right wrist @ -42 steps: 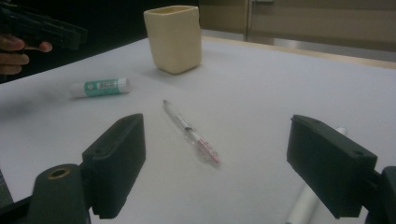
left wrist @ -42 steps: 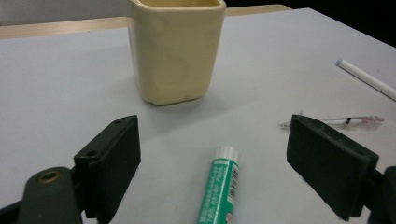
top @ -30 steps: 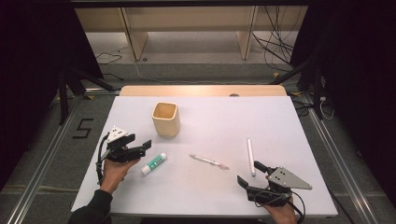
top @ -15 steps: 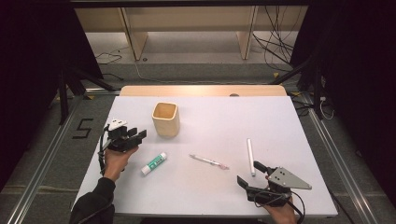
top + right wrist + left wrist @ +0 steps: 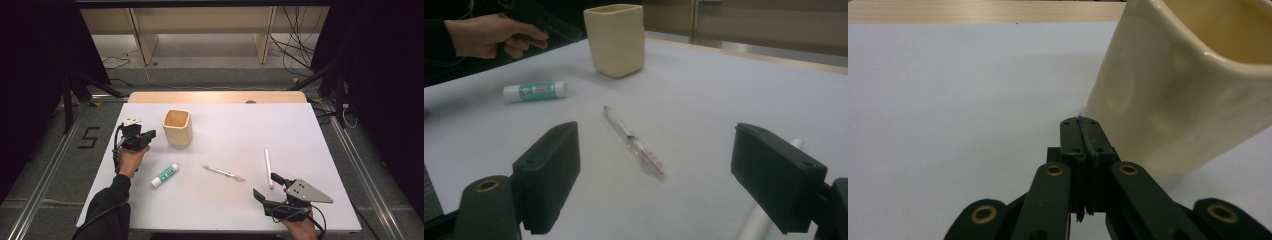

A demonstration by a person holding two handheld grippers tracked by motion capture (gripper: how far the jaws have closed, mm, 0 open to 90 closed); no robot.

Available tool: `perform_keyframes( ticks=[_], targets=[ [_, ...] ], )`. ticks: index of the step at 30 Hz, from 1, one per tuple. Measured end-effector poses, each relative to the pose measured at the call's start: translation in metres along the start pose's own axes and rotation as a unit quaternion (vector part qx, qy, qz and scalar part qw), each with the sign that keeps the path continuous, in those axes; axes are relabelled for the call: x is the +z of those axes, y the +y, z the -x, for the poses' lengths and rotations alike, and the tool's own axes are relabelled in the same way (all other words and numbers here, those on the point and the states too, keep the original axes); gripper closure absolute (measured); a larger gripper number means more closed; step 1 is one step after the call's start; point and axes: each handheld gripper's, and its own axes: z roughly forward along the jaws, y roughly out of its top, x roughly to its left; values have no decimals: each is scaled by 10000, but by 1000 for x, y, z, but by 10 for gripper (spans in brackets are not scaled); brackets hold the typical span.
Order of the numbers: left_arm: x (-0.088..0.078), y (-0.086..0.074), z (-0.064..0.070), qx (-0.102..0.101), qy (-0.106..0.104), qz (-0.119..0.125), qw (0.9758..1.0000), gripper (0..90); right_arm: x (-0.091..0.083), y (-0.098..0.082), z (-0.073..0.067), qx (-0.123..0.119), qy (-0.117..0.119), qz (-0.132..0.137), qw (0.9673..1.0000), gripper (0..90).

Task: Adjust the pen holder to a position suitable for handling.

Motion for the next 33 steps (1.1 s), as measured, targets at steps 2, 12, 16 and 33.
perform_keyframes(
  ticks=[2,12,16,33],
  targets=[
    [2,1,0,-56,-8,13,10000,888,0,0,0,-1,8,-6,10000,204],
    [21,6,1,-86,-54,-105,9999,889,1,0,0,-13,38,-32,10000,204],
    [28,7,3,-74,-89,-172,9998,889,1,0,-1,-32,53,-34,10000,204],
    [35,10,11,53,-221,-216,9995,890,2,-1,-1,-52,78,-47,9999,204]
  ],
)
